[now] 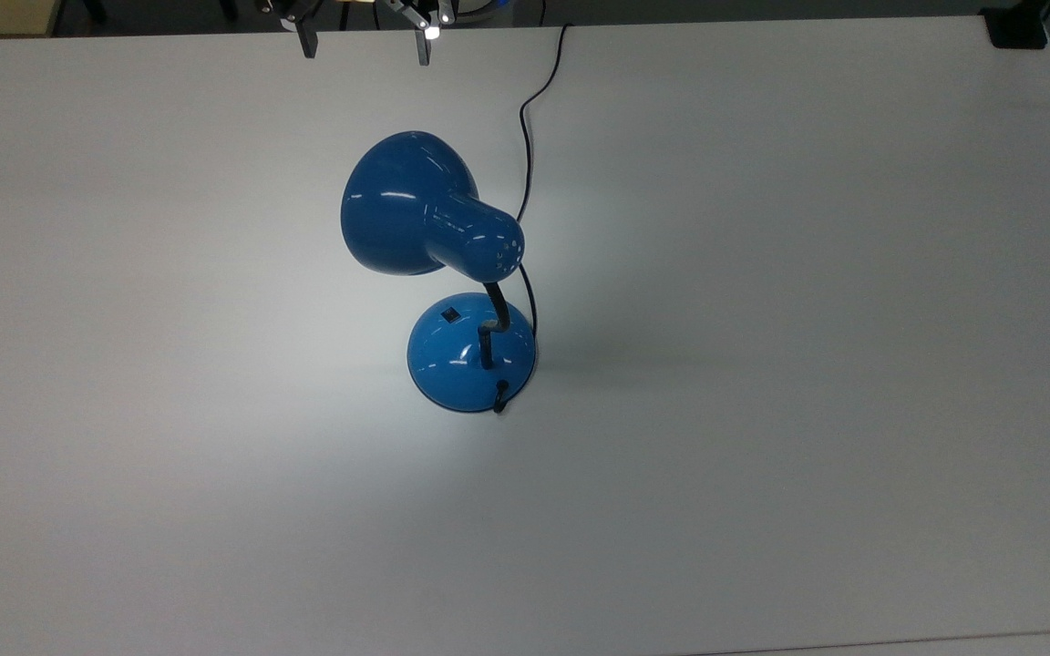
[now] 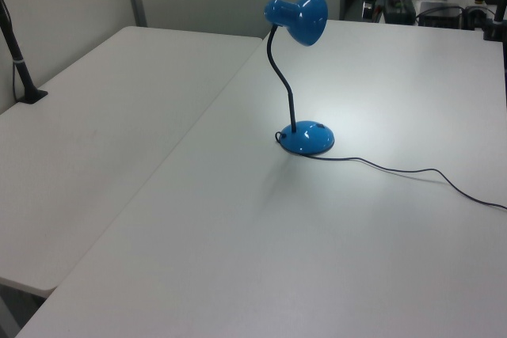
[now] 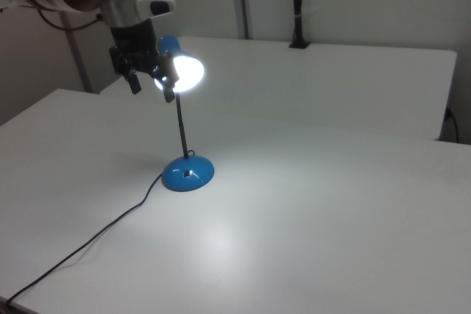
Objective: Turn off the lamp
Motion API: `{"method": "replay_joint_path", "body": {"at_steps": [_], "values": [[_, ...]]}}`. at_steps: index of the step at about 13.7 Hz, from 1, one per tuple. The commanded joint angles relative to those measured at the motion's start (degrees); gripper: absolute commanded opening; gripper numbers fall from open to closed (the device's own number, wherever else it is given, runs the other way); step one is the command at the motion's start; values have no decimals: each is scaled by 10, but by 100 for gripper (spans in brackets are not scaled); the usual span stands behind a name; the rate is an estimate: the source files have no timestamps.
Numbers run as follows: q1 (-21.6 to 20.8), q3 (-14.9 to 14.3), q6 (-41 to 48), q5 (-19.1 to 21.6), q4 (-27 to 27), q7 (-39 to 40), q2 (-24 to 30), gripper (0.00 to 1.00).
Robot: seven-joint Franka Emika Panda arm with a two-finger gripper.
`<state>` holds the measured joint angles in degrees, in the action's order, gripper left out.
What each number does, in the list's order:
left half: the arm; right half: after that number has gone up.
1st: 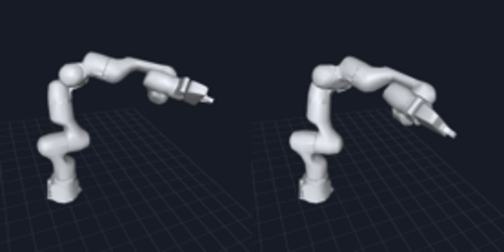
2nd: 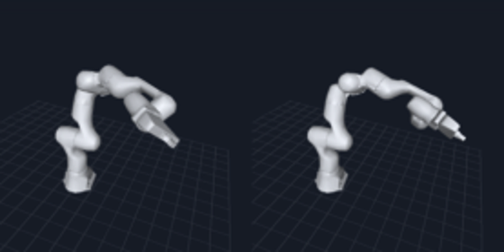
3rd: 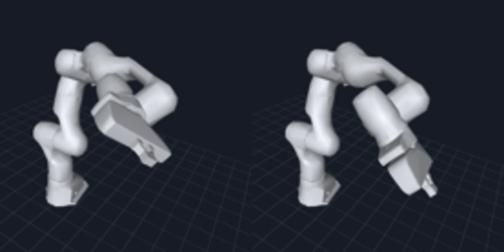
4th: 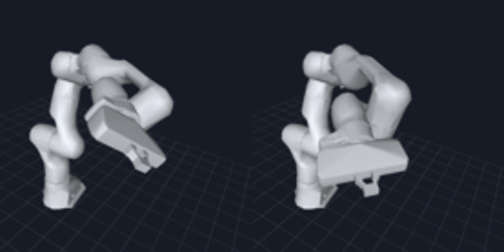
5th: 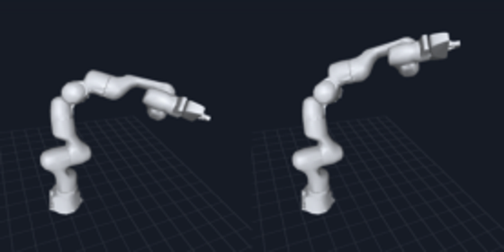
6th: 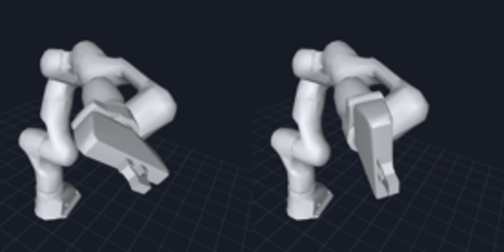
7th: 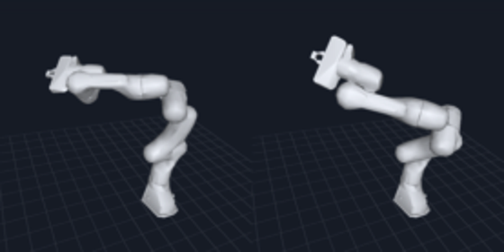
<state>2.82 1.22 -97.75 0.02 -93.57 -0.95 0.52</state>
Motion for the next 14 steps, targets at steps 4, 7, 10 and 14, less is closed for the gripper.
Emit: {"method": "replay_joint_path", "body": {"at_steps": [4, 7, 10, 14], "values": [[0, 1, 2, -7, 1, 13, 1, 100], [-2, 2, -6, -7, -11, 66, -5, 100], [-1, 3, -2, -9, -13, 131, -6, 100], [-3, 12, -9, -11, -26, 126, -36, 100]]}}
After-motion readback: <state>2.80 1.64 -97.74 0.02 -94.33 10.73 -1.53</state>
